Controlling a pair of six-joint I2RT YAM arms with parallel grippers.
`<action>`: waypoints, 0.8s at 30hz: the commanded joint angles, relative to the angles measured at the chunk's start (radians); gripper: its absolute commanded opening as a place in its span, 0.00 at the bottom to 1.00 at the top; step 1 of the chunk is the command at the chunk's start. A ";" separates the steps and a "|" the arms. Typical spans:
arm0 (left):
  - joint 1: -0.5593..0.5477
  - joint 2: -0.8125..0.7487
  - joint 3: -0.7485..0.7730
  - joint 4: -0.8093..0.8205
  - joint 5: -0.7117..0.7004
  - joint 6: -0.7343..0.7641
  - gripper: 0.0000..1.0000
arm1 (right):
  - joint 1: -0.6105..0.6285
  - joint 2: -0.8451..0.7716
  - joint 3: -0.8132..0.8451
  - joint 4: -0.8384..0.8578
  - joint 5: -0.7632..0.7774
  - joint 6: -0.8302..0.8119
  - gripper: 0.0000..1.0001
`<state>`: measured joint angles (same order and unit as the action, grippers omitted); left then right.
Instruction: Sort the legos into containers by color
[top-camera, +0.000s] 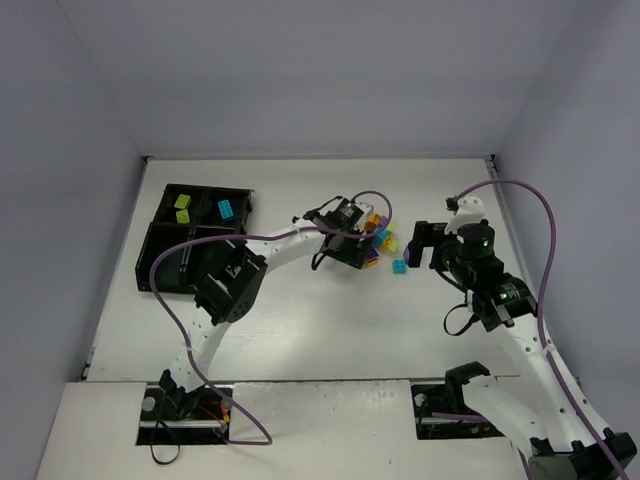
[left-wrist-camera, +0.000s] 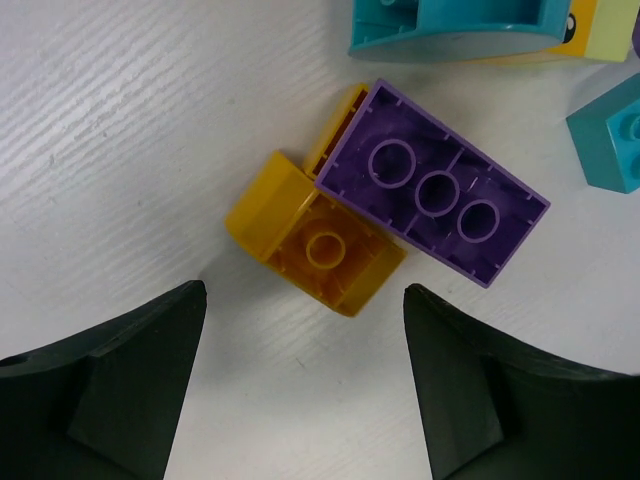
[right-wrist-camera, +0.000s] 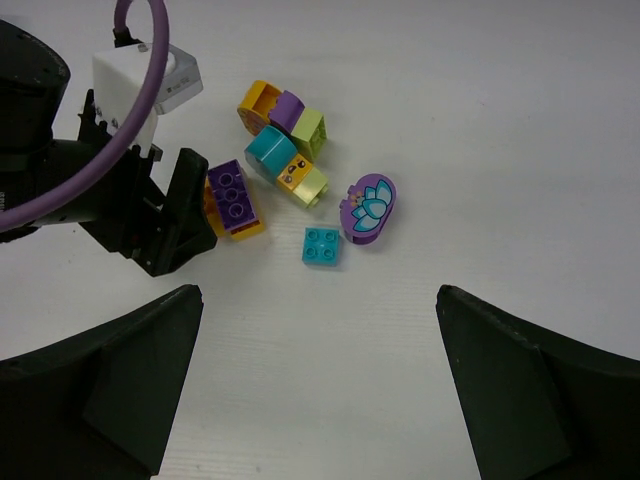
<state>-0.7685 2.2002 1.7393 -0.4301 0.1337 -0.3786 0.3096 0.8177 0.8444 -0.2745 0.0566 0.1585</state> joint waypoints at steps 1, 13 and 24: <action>-0.003 -0.019 0.075 0.039 0.000 0.144 0.73 | 0.006 -0.009 0.007 0.037 0.022 -0.010 1.00; 0.000 0.096 0.180 -0.016 0.058 0.418 0.74 | 0.006 -0.009 0.021 0.023 0.023 -0.036 1.00; 0.049 -0.026 0.018 -0.001 0.069 0.342 0.28 | 0.006 -0.002 0.019 0.020 0.023 -0.022 1.00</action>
<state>-0.7513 2.2757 1.8221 -0.4095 0.1936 -0.0002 0.3096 0.8150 0.8444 -0.2848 0.0570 0.1337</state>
